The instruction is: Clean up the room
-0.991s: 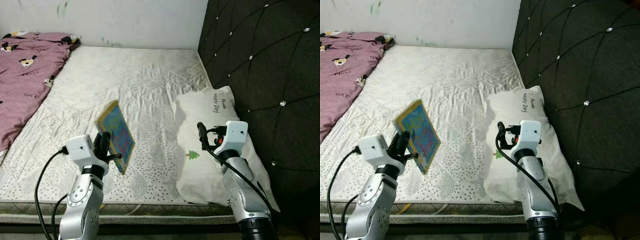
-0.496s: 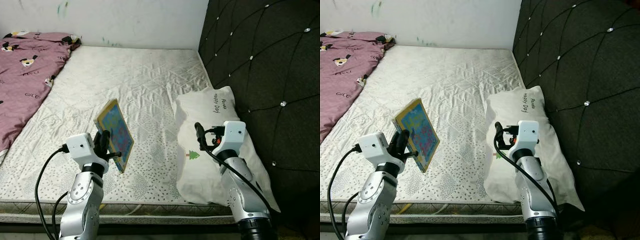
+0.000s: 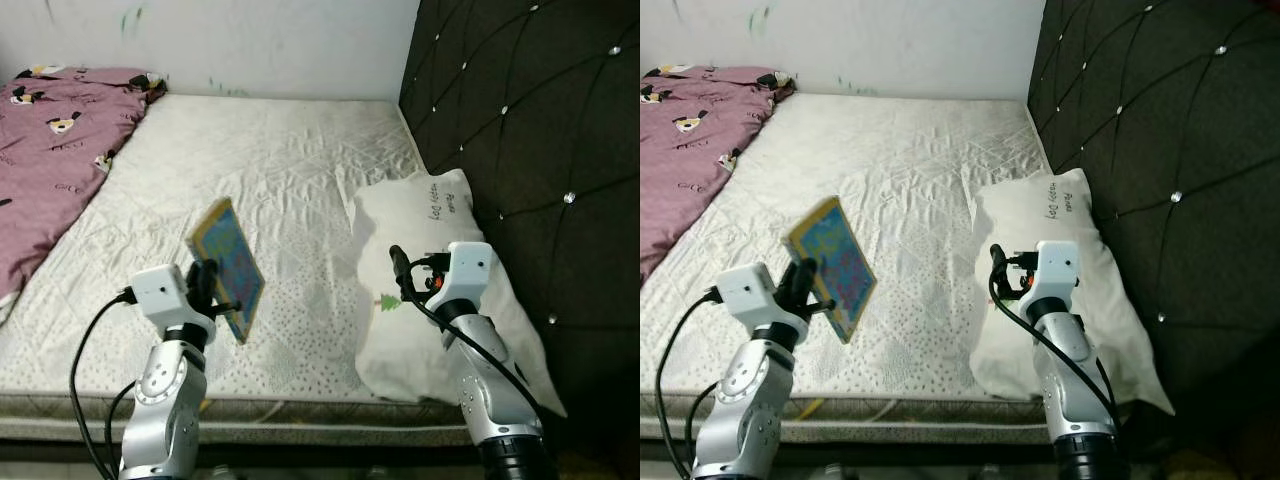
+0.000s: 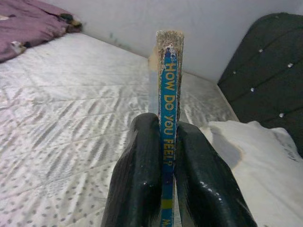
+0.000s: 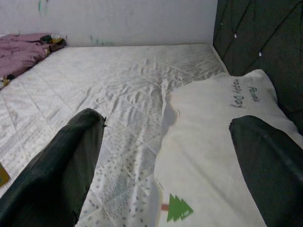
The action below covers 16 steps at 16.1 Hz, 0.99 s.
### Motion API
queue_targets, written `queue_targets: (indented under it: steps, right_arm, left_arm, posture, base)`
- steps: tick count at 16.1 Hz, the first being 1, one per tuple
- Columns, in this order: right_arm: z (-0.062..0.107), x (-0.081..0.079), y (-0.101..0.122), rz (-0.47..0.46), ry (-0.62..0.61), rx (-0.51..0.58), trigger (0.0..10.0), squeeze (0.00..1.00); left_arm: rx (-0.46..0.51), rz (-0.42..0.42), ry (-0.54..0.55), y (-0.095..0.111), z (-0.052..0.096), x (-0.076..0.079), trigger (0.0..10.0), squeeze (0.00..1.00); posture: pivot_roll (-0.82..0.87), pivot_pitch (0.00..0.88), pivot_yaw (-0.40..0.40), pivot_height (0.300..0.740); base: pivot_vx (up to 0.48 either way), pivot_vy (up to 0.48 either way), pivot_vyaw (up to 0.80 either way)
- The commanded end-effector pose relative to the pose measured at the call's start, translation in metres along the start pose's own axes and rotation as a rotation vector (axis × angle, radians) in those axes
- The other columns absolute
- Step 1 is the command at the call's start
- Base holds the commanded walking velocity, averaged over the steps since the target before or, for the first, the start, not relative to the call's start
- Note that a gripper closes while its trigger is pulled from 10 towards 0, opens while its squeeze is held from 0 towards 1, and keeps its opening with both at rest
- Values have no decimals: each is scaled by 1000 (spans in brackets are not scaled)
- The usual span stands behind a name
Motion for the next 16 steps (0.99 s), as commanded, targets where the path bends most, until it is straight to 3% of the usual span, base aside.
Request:
queue_targets:
  steps: [1, 4, 15, 16]
  right_arm:
    - [-1, -1, -5, -1, 2, -19, 10000, 0]
    - [-1, 0, -5, 10, 5, -16, 10000, 0]
    - [-6, -2, -7, 33, 35, -24, 10000, 0]
    - [-6, -4, -7, 30, 39, -22, 10000, 0]
  left_arm:
    - [28, -4, 11, 7, -1, -3, 10000, 0]
    - [29, -2, 14, 6, -2, -2, 10000, 0]
    - [31, 10, 29, 6, -4, -2, 10000, 0]
    - [32, 11, 28, 6, -5, -2, 10000, 0]
  posture:
    - [20, 55, -24, 623]
    - [20, 58, -23, 598]
    - [14, 72, -27, 598]
    - [14, 72, -27, 582]
  base:
    - [0, 0, 0]
    - [0, 0, 0]
    - [0, 0, 0]
    - [0, 0, 0]
Point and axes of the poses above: a point about 5 cm out from each wrist's last joint towards the gripper, its own z axis pointing back from the gripper into the wrist, its own y axis along the axis of the wrist's last joint, x = y × z, the point moved 6 cm from there along -z, pointing out of the wrist towards the gripper, and after that the axes turned 2 degrees about z, right-handed, at the moved point
